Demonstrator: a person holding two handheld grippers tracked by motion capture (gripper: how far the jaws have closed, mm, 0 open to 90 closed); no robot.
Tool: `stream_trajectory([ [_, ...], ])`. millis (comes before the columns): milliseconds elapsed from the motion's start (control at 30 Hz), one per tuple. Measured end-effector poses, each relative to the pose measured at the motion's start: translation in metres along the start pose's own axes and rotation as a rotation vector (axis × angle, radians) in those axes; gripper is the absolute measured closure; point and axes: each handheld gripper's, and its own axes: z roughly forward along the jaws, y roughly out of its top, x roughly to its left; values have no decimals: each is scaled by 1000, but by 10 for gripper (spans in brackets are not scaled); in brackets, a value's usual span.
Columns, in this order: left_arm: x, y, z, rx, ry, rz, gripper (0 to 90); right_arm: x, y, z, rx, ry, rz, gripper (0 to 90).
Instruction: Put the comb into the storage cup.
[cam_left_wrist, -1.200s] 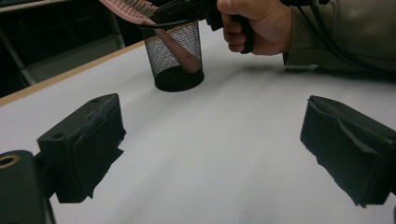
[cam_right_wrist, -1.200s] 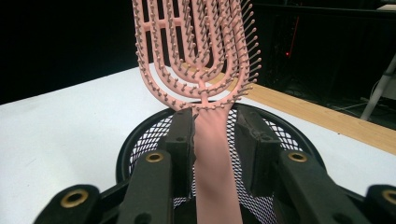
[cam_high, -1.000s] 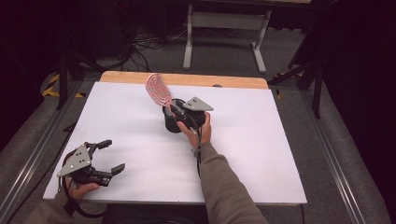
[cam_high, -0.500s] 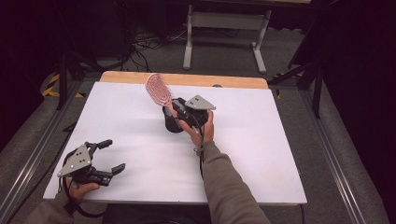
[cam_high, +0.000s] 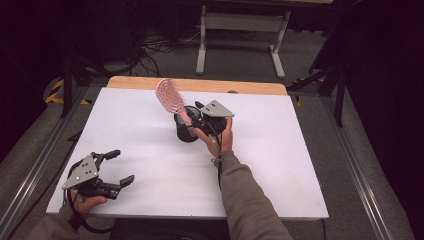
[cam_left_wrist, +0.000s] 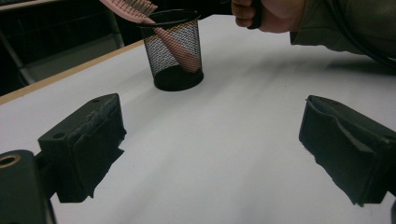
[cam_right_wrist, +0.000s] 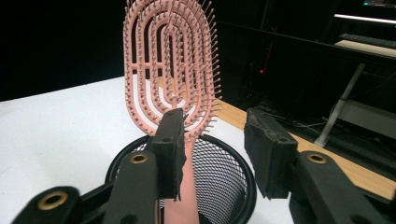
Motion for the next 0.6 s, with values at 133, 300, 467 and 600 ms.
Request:
stream_trajectory([
  [133, 0, 0, 0, 1, -1, -2, 77, -1, 3, -3, -5, -5, -4, 545],
  [300, 0, 0, 1, 5, 0, 3, 77, -1, 6, -7, -2, -7, -18, 486],
  [467, -1, 0, 1, 10, -3, 4, 77, -2, 9, -10, -6, -14, -25, 416],
  [600, -1, 0, 2, 13, -4, 1, 77, -3, 10, -13, -12, -24, -26, 378],
])
